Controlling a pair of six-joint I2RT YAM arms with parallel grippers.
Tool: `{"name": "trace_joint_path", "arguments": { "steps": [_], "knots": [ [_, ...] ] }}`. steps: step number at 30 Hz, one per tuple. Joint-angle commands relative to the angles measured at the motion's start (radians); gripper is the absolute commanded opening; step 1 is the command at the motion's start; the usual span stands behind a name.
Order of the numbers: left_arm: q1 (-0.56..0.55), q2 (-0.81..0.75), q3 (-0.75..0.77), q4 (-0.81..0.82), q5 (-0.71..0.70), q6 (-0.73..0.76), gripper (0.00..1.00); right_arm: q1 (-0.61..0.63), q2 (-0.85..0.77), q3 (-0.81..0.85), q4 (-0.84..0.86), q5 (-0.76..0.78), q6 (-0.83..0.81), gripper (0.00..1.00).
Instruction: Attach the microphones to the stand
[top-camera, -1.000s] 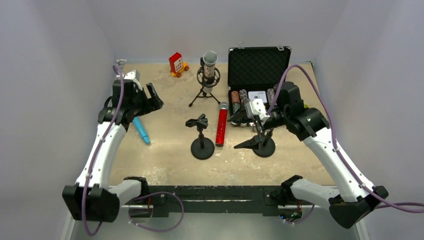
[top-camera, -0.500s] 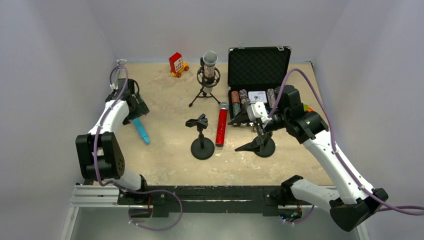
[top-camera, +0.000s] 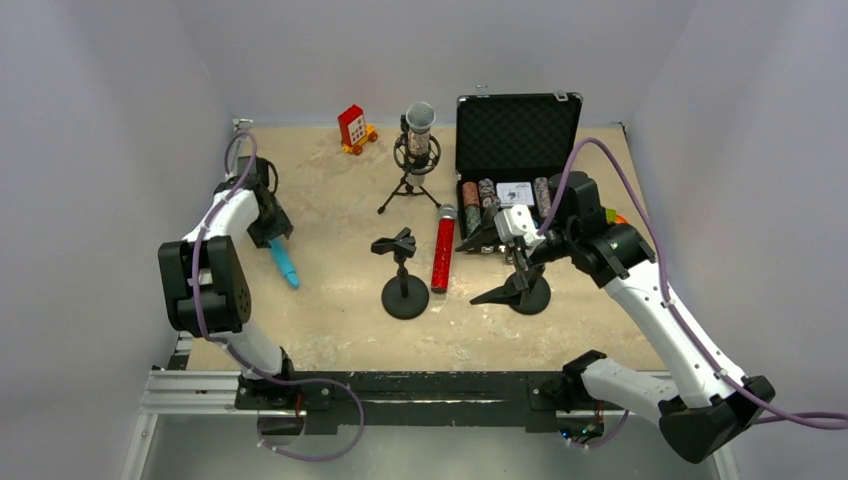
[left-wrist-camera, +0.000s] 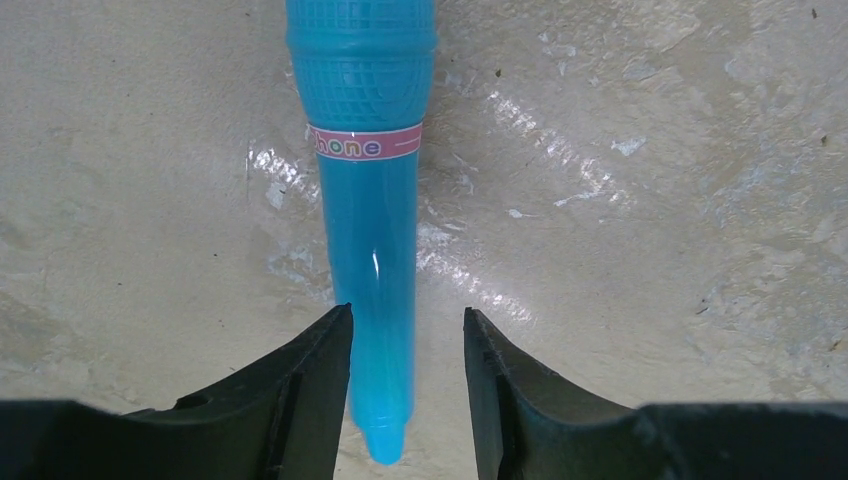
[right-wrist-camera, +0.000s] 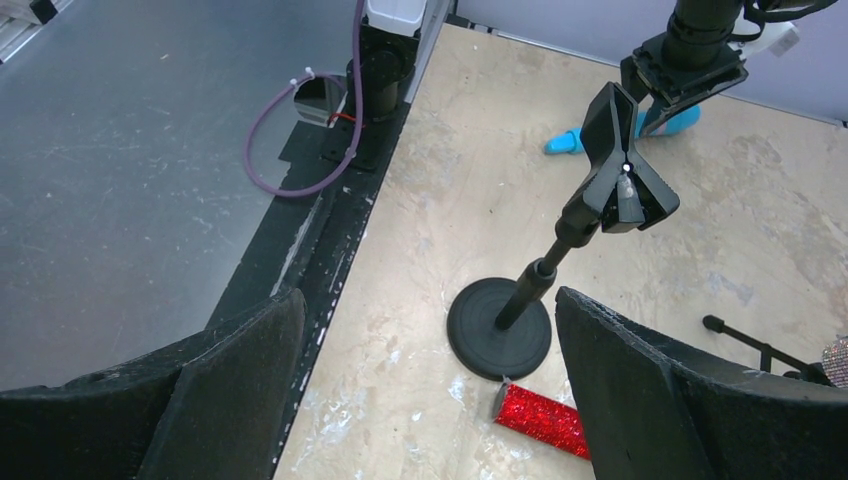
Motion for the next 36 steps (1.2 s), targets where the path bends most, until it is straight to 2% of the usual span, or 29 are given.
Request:
{"name": "trace_joint_path", "arguments": {
  "steps": [1,10,21,25,27,29,32,34,36],
  "knots": [
    [0.025,0.019,0.048,-0.017,0.022,-0.012,0.50,-0.011,-0.013,-0.001,0.025,-0.040,0.007,0.99],
    [0.035,0.106,0.046,-0.070,0.023,-0.051,0.50,-0.024,-0.016,-0.003,0.026,-0.063,0.008,0.99],
    [0.035,0.159,0.108,-0.139,0.030,-0.043,0.57,-0.037,-0.025,-0.001,0.025,-0.083,0.007,0.99],
    [0.034,0.162,0.117,-0.141,0.032,-0.038,0.50,-0.046,-0.031,0.007,0.016,-0.094,0.008,0.99],
    [0.035,0.162,0.116,-0.135,0.037,-0.036,0.43,-0.052,-0.037,0.014,0.006,-0.097,0.005,0.99],
    [0.035,0.159,0.112,-0.135,0.042,-0.037,0.43,-0.060,-0.040,0.022,-0.002,-0.104,0.005,0.99],
    [0.034,0.158,0.109,-0.138,0.054,-0.032,0.49,-0.066,-0.045,0.038,-0.017,-0.108,0.001,0.99],
    [0.034,0.159,0.111,-0.139,0.060,-0.024,0.58,-0.068,-0.046,0.051,-0.030,-0.107,-0.004,0.99],
    [0.034,0.163,0.116,-0.145,0.061,-0.012,0.60,-0.073,-0.046,0.065,-0.048,-0.108,-0.014,0.99]
  ]
}}
